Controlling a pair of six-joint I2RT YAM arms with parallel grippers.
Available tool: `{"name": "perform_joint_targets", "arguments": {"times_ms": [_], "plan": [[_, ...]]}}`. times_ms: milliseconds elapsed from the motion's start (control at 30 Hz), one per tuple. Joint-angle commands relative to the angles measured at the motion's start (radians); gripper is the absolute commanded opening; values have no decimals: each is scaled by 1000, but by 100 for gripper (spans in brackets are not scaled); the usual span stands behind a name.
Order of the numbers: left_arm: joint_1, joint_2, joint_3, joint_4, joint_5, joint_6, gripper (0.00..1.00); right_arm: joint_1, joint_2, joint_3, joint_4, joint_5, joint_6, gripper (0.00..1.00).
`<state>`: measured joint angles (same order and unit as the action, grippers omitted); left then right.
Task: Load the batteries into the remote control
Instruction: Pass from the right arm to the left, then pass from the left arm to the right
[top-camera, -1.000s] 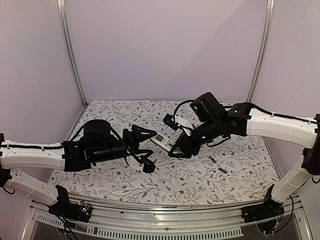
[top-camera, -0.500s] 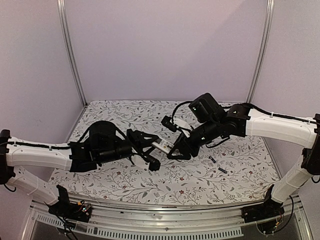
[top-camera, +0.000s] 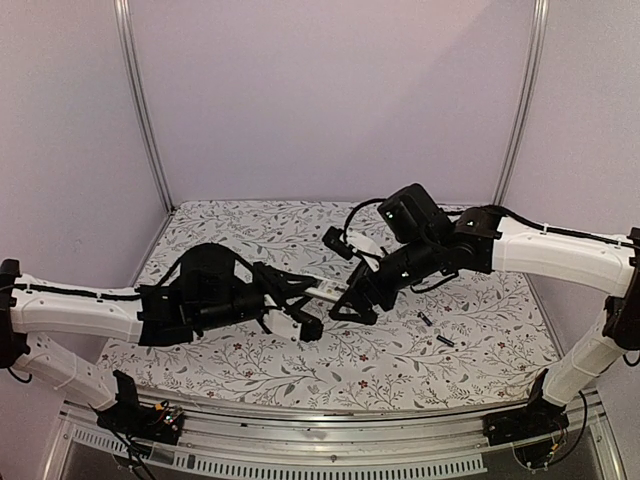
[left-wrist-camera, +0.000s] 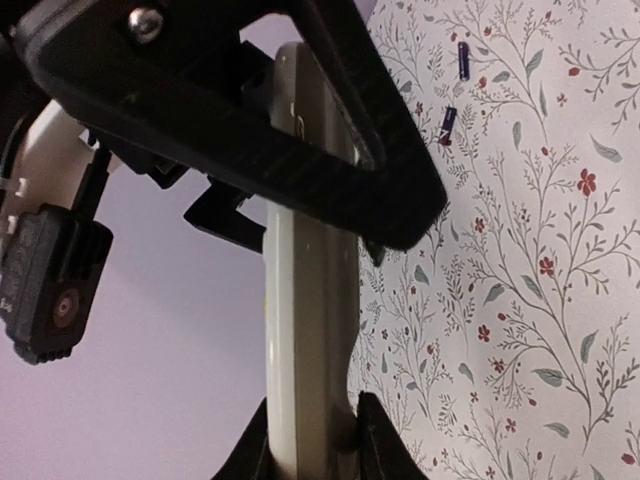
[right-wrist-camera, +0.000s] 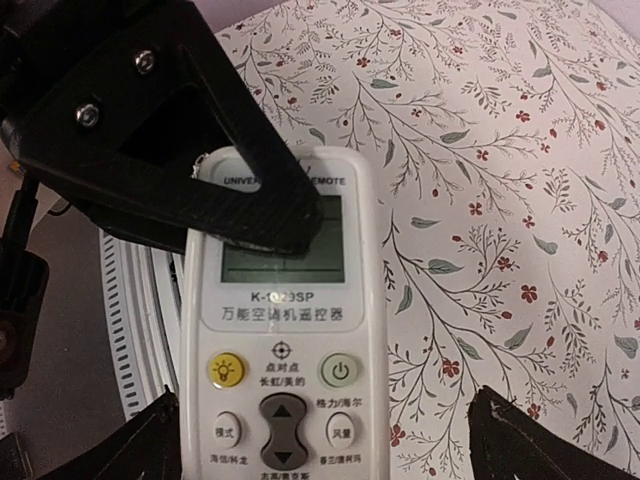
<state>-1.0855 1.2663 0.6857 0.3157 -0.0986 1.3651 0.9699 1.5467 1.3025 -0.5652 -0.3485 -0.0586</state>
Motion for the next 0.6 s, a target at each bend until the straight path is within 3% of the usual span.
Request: {"name": "perform_joint_targets", "arguments": {"times_ms": [0,167,300,433,567], "plan": [[-24,-37,80,-106,-32,-290,0,7,-62,16,44,81,-15,99],[-18,-42,164,-351,14,-675,0,7,-222,-64,180,97,-91,99],[9,-51,205,-424,89,-969,0,7,-346,-140,279,178,-141,99],[55,-95,161,-344,186,-1268,0,7,-436,-190,330,280,-141,99],[65,-164,44,-131,265,-1498,0,7,-482,-248,394,300,-147,99]]}}
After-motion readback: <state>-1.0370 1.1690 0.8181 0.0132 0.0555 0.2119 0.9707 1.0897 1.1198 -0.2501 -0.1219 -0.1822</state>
